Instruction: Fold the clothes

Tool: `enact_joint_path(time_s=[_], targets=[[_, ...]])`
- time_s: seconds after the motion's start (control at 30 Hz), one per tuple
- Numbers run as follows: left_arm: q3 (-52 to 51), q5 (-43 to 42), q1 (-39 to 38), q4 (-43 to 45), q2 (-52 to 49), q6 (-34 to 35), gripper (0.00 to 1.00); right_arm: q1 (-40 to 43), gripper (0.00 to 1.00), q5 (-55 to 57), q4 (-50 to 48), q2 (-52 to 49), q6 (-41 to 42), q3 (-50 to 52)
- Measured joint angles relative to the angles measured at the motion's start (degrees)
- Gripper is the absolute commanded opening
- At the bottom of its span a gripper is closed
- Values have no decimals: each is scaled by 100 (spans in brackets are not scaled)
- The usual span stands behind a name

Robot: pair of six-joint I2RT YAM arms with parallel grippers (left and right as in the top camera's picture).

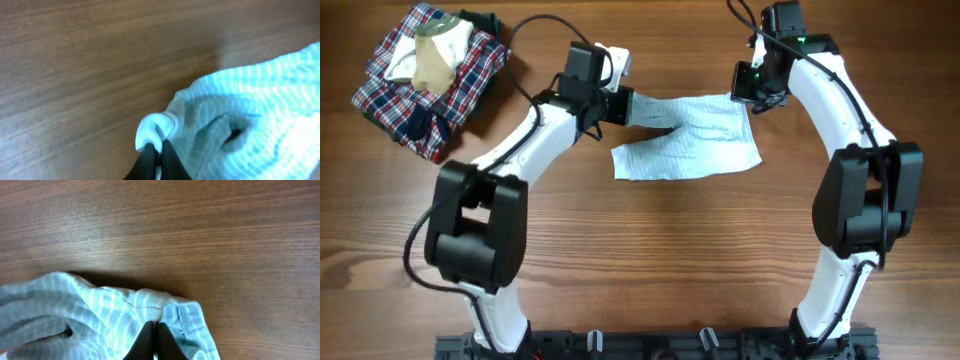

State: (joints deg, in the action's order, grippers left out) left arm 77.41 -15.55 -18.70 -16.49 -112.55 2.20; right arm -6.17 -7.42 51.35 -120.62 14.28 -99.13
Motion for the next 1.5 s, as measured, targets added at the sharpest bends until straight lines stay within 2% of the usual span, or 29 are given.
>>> enact_joint_path(time_s=[0.17, 0.5, 0.83, 1.13, 1.5], targets=[[0, 0, -2, -444, 162, 0, 4, 0, 4, 0, 144, 0, 11, 0], [0, 0, -2, -492, 162, 0, 4, 0, 4, 0, 157, 0, 68, 0], [0, 7, 0, -122, 162, 0, 4, 0, 4, 0, -127, 0, 85, 0], [0, 393, -2, 74, 162, -2, 4, 0, 4, 175, -645, 0, 83, 0], [0, 527, 0, 380, -9, -2, 4, 0, 4, 455, -695, 0, 83, 0]])
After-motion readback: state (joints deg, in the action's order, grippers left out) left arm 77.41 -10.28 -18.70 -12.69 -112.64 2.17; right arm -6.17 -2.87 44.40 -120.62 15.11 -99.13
